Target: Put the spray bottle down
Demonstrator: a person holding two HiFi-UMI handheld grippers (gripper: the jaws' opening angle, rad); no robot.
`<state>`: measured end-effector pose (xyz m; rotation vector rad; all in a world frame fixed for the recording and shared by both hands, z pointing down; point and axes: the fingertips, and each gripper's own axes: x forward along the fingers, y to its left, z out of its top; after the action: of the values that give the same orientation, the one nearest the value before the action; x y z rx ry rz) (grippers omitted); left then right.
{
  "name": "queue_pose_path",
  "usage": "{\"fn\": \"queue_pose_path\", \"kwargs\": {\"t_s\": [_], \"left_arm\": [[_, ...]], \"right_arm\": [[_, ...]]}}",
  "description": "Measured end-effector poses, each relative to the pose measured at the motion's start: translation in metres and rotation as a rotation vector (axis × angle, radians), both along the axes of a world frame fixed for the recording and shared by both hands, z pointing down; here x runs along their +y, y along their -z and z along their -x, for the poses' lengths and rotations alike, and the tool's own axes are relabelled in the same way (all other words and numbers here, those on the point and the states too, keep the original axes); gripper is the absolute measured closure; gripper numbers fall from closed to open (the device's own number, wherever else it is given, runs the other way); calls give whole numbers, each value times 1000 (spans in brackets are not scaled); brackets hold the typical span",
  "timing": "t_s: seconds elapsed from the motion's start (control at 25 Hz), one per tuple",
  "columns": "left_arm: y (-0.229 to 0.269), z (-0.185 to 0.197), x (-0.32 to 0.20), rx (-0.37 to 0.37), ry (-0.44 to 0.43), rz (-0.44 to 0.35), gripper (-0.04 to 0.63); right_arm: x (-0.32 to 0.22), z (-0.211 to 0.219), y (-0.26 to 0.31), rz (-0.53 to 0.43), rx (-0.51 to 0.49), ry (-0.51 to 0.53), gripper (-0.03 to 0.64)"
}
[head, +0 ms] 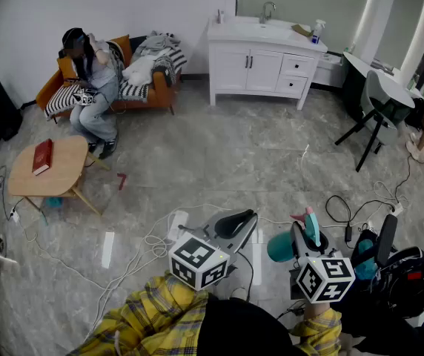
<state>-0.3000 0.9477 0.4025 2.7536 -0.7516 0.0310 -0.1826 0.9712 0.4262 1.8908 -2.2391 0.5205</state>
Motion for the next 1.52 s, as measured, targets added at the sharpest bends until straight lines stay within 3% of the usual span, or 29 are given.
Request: {"fn": "queue_pose_path", "kwargs": {"t_s": [0.44, 0.88, 1.24, 1.52], "left_arm": [[-6, -20, -4, 1, 5, 16, 560], [-14, -55, -22, 9, 50, 24, 559], [-17, -36, -71, -3, 187, 37, 558], [-28, -47, -115, 3, 154, 64, 560]], "right_arm": [[-3, -22, -7, -3, -4, -4, 495], [-4, -80, -18, -1, -29, -24, 495], [-26, -108, -36, 32, -49, -26, 495], [-75, -98, -39, 71, -45, -3, 495]]}}
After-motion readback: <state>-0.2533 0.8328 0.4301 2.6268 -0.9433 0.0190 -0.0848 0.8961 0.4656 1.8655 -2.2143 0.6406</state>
